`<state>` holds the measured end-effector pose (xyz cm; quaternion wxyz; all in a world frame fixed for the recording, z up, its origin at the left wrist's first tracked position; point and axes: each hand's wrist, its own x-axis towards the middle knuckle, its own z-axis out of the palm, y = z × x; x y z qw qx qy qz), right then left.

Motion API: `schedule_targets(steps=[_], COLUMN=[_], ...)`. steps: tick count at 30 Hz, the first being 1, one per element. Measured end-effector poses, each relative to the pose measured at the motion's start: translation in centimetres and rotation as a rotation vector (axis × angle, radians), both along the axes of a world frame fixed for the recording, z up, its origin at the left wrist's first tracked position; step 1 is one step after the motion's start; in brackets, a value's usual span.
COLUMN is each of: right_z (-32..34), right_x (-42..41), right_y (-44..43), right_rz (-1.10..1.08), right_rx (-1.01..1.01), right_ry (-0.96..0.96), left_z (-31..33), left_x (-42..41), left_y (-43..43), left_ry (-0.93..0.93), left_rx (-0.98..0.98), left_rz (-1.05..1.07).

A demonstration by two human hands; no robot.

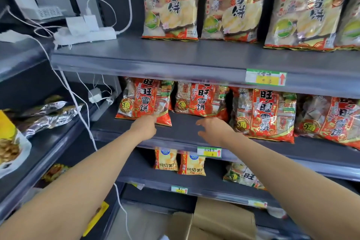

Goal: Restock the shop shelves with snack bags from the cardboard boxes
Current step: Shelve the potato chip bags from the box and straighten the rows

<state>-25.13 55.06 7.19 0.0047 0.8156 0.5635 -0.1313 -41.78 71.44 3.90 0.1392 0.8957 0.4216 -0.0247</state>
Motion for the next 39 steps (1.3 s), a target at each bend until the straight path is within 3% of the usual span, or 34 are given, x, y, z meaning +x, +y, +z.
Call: schedule_targets(steps=[8,17,30,39], right_z=[-3.6,-6.7,-7.3,-7.3], right_x=[1.6,4.0,5.6,5.5], right_y=[8.4,12.5,15.2,13.5], right_rz=[-0.172,-0.289,-0.354,-0.355], right_rx=[-0.049,-0.085,-0.083,-0.09], right_ry=[0.04,0.026,0.04,0.075], left_z=[-4.8,-7.8,-7.5,-7.5], left_x=[0.9,4.1,5.6,5.8], left_y=[9.9,15.7,17.6,17.3], left_ry=[0.087,-0.031,0.014,0.033], left_rx=[-0.163,-0.169,-0.028,-0.068], left_rz=[-0.081,-0.1,-0.153,-0.146])
